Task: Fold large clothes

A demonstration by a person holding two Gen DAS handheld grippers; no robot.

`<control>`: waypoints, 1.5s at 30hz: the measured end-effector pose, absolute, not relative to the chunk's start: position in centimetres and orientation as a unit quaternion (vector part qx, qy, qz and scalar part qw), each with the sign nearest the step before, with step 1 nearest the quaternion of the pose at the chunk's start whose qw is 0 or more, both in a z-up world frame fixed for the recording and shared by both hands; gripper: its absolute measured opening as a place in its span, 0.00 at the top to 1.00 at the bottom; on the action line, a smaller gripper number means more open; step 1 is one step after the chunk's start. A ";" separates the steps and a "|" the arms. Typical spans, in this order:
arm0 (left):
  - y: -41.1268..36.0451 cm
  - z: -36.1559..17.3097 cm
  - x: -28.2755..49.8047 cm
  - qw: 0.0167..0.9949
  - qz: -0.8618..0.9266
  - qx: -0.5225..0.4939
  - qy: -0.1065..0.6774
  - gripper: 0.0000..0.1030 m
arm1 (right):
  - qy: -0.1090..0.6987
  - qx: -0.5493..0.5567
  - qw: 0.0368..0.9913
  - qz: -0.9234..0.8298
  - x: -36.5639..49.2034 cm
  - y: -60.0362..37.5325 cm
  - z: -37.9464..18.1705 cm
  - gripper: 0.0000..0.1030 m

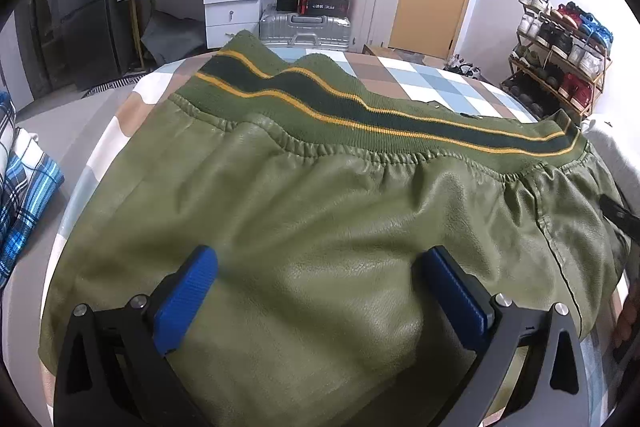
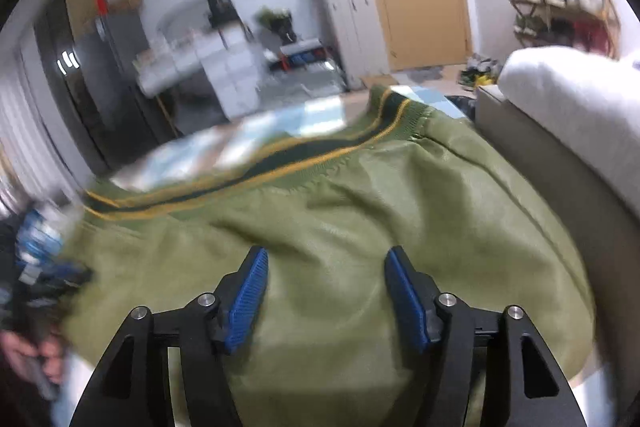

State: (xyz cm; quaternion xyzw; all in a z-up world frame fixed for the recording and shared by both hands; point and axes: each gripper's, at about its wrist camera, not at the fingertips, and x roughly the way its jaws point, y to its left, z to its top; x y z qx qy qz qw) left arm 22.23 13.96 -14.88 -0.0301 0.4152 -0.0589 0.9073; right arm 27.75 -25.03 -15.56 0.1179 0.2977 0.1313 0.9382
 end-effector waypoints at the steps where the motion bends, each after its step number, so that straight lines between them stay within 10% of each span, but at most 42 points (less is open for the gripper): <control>1: 13.9 -14.5 21.7 0.913 -0.048 -0.027 0.405 0.02 | 0.280 0.141 0.936 0.162 27.2 -25.4 -15.5 0.39; 6: 10.5 -10.9 18.3 0.917 -0.107 -0.057 0.381 0.03 | 0.124 0.256 0.934 0.217 22.2 -30.3 -14.8 0.08; 16: -8.0 -11.9 23.4 0.862 -0.145 0.132 0.467 0.03 | 0.137 0.342 0.905 0.214 22.2 -32.8 -16.0 0.08; 23: -7.1 -14.5 26.2 0.848 -0.119 0.110 0.504 0.00 | 0.129 0.367 0.903 0.184 22.0 -34.7 -16.2 0.08; 31: -12.8 -5.2 28.3 0.858 -0.212 0.106 0.456 0.15 | 0.151 0.391 0.896 0.146 22.7 -36.3 -17.3 0.08; 34: -15.3 -8.0 33.1 0.802 -0.250 0.092 0.534 0.16 | 0.153 0.380 0.900 0.150 22.8 -36.0 -17.0 0.11; 39: -16.2 -14.4 37.0 0.780 -0.213 0.108 0.578 0.08 | 0.179 0.354 0.904 0.160 23.5 -34.9 -17.0 0.54; 45: -17.1 -12.7 36.2 0.780 -0.186 0.133 0.582 0.10 | 0.189 0.364 0.898 0.160 23.9 -35.1 -17.6 0.52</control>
